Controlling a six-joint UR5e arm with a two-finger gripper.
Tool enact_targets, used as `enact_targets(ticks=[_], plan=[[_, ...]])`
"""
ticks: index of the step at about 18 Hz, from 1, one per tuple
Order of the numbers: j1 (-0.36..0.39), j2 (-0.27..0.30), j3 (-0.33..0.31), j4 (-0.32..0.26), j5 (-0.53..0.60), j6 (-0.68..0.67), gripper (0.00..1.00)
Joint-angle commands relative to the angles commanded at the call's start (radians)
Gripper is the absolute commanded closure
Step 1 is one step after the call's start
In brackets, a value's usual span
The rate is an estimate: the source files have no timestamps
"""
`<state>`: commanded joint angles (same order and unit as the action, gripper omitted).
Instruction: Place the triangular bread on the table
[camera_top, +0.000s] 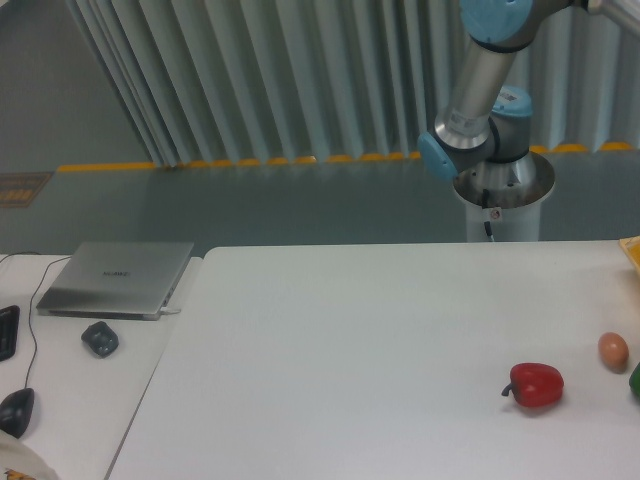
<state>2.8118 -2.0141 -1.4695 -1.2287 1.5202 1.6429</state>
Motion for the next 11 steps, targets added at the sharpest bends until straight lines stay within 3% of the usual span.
enact_targets(ticks=[7,11], plan=[[0.002,-0.012,-0.018,0.011,0.000,0.005,0.00],[0.011,-0.015,-0.020,0.029,-0.002,0.014,0.09]])
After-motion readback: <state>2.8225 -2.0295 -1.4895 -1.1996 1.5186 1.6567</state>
